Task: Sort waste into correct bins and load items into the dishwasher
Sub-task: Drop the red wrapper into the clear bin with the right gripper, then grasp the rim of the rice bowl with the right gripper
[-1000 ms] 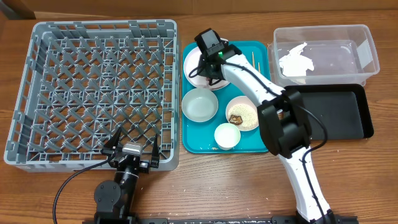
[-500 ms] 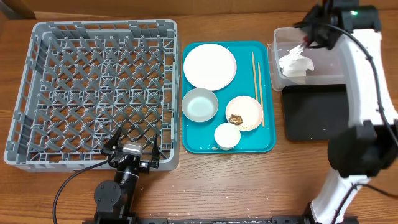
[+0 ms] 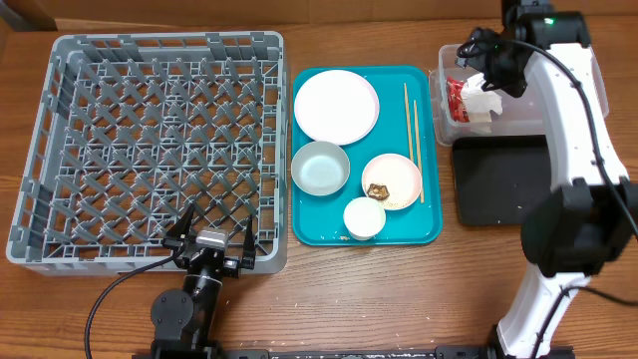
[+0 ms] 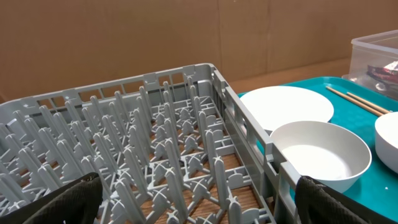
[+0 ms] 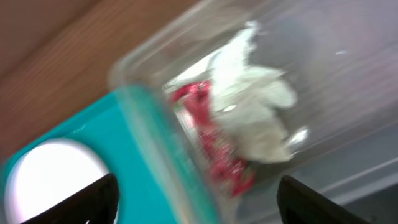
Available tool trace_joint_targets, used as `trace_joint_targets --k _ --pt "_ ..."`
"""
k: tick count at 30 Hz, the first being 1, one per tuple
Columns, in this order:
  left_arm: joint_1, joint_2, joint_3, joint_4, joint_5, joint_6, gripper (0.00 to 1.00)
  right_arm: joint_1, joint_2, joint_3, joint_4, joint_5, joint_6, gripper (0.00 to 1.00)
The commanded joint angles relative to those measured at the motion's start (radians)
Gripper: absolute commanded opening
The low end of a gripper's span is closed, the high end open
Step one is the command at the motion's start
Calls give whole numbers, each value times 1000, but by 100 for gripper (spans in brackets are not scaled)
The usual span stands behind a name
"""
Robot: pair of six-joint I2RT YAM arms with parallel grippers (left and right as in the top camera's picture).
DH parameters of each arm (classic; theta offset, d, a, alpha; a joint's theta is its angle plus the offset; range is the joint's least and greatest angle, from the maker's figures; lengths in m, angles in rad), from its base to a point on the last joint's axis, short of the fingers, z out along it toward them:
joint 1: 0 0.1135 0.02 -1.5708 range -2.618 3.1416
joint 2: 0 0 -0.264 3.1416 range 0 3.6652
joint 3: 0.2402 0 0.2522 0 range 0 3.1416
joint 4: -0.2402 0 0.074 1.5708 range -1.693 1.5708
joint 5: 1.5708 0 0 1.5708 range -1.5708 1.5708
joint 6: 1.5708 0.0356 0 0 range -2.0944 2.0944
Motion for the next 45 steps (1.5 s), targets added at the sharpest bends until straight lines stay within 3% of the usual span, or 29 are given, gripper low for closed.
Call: trace_joint_targets --k 1,6,15,21,31,37,45 --pt "0 -10 -4 -3 0 15 99 83 -121 48 -36 -136 -98 79" --pt "0 -10 -4 -3 0 15 100 185 -116 18 -105 -133 -99 75" --pt "0 -10 -4 -3 0 15 100 307 -114 -142 -146 -54 95 72" --pt "0 -10 -4 -3 0 15 100 352 -114 -306 -55 -19 176 67" --pt "0 -10 -4 -3 0 15 100 398 -114 -505 177 10 311 43" --pt "0 -10 -4 -3 0 15 100 426 -113 -562 293 18 391 36" --pt "0 -10 -4 -3 0 15 100 481 -82 -571 289 56 473 29"
